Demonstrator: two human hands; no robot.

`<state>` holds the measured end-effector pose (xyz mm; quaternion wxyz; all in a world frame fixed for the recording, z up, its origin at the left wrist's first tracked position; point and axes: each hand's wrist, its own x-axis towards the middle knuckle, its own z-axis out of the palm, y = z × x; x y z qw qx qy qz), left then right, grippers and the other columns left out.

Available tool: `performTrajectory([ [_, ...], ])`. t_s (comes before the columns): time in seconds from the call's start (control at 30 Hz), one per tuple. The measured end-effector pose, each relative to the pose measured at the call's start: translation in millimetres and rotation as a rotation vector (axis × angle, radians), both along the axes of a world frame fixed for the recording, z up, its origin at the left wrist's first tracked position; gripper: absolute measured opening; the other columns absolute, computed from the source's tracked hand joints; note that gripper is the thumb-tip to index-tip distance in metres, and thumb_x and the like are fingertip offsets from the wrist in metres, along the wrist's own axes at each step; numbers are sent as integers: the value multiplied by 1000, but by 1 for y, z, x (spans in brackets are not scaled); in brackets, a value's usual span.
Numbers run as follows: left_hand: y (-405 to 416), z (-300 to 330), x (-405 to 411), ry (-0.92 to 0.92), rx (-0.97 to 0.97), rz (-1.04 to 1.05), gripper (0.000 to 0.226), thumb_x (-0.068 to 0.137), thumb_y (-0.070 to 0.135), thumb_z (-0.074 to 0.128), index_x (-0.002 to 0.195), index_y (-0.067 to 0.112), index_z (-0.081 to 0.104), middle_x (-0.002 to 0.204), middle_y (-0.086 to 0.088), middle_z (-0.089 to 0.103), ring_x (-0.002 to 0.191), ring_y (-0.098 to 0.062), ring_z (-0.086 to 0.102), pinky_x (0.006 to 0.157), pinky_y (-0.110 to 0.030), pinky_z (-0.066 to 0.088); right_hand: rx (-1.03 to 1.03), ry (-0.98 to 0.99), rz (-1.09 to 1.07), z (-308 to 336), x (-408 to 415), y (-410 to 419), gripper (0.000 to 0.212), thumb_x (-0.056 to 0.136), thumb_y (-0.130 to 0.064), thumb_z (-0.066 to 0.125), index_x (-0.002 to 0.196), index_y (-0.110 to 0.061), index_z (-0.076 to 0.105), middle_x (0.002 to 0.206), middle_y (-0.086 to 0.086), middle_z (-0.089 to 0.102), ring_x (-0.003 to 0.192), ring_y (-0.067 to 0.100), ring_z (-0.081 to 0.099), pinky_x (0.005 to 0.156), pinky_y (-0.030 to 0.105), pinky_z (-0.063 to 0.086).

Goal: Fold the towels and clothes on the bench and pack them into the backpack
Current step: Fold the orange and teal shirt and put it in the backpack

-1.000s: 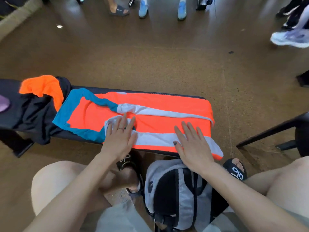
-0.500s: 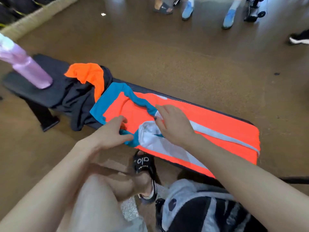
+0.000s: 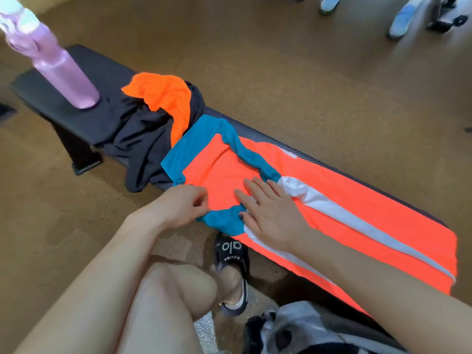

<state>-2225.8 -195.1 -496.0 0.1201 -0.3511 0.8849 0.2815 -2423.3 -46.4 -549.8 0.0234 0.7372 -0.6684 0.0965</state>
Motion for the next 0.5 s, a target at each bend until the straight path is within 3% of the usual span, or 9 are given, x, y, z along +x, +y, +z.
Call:
performTrajectory([
  [0.1,-5,3,7,48,-16,130,11,91,25,66,84,20,58,80,7,63,76,-12,56,68,-30,45,-33,-48,42,20,-8,-28,43,93,-38,49,126,-12,61,112,10,62,106,34,57,90,46,45],
  [0.2,-16,6,14,113,-147,418,16,90,28,64,90,19,52,82,1,62,77,-18,58,69,-41,48,-26,-172,-129,41,-18,-82,44,89,-36,46,123,-12,61,106,12,62,99,37,58,83,46,47],
  [0.33,-25,0,14,46,-145,687,40,91,42,66,101,11,42,97,-9,58,83,-28,56,55,-37,34,132,-280,-291,59,-28,-153,47,92,-26,54,136,-13,51,123,16,57,115,38,53,91,45,47],
  [0.5,-39,-7,12,-56,-74,741,51,89,48,68,109,7,44,101,-12,59,95,-33,62,62,-38,42,340,-473,-410,61,-30,-207,65,89,-28,64,146,-11,38,136,16,57,125,36,54,96,40,49],
])
